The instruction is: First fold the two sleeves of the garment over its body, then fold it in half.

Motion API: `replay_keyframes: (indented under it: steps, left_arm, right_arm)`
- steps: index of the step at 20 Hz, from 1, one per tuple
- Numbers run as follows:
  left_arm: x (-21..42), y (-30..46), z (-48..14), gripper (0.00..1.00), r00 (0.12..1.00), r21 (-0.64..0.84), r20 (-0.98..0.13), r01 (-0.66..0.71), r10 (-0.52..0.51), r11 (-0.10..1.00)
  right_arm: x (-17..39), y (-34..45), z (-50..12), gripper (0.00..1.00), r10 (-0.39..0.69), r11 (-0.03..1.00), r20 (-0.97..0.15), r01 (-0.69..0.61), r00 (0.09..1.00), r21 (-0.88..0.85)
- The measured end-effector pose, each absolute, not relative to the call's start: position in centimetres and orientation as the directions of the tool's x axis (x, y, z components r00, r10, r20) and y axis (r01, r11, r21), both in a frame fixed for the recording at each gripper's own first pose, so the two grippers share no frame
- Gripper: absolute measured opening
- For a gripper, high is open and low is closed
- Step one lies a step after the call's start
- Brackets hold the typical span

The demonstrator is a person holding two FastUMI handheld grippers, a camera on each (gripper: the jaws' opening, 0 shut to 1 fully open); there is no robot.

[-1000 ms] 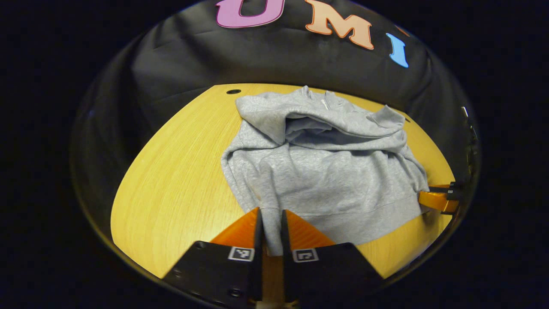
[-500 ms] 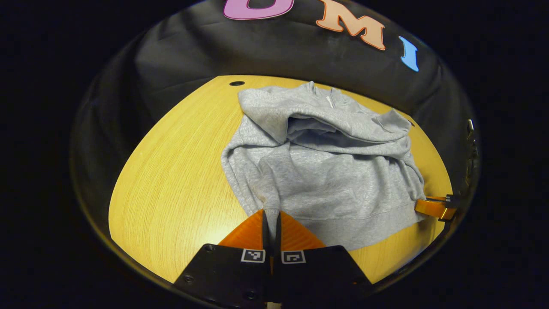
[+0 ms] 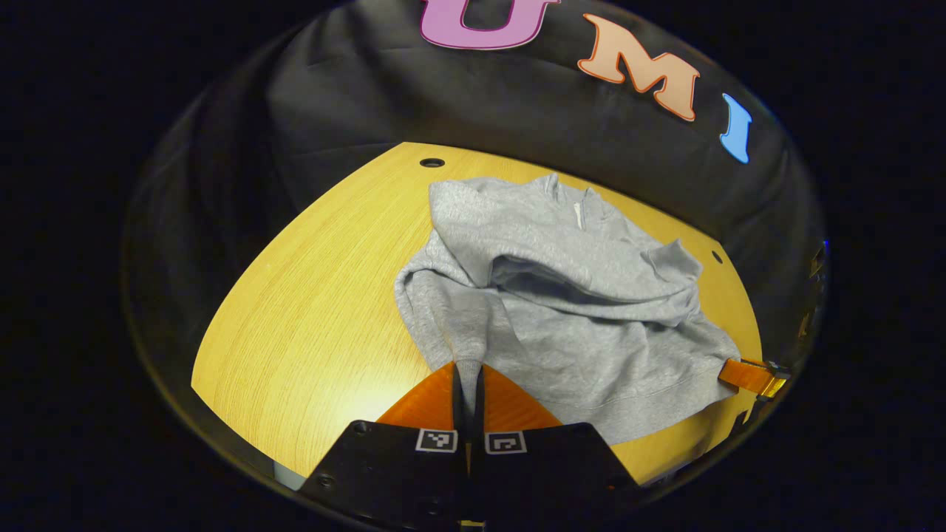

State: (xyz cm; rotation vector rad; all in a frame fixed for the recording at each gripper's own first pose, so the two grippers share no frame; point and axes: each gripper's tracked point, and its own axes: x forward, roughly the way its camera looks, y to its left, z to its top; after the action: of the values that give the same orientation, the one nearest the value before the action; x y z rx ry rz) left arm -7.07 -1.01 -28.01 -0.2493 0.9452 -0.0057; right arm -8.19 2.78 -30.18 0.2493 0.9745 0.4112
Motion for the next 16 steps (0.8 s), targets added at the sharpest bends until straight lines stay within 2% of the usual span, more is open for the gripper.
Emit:
replay_keyframes:
  steps: [6, 9, 12, 16]
  left_arm:
    - [-2.5, -1.0, -25.3, 0.0, 0.576, -0.295, -0.795, -0.092, -0.191, 0.951]
    - [-0.1, -0.7, -24.8, 0.0, 0.563, -0.307, -0.796, -0.057, -0.223, 0.95]
    - [2.0, -0.5, -25.5, 0.0, 0.518, -0.308, -0.816, -0.012, -0.257, 0.951]
    - [4.7, -0.8, -26.2, 0.0, 0.44, -0.399, -0.829, -0.03, -0.346, 0.916]
  right_arm:
    - [-2.4, 2.0, -27.5, 0.02, 0.434, 0.891, -0.73, -0.132, 0.528, 0.434]
    - [-0.3, 2.2, -27.3, 0.04, 0.429, 0.879, -0.745, -0.044, 0.511, 0.476]
    - [1.5, 2.7, -27.7, 0.04, 0.439, 0.85, -0.759, 0.052, 0.481, 0.524]
    - [4.3, 2.8, -28.7, 0.04, 0.455, 0.77, -0.779, 0.248, 0.432, 0.587]
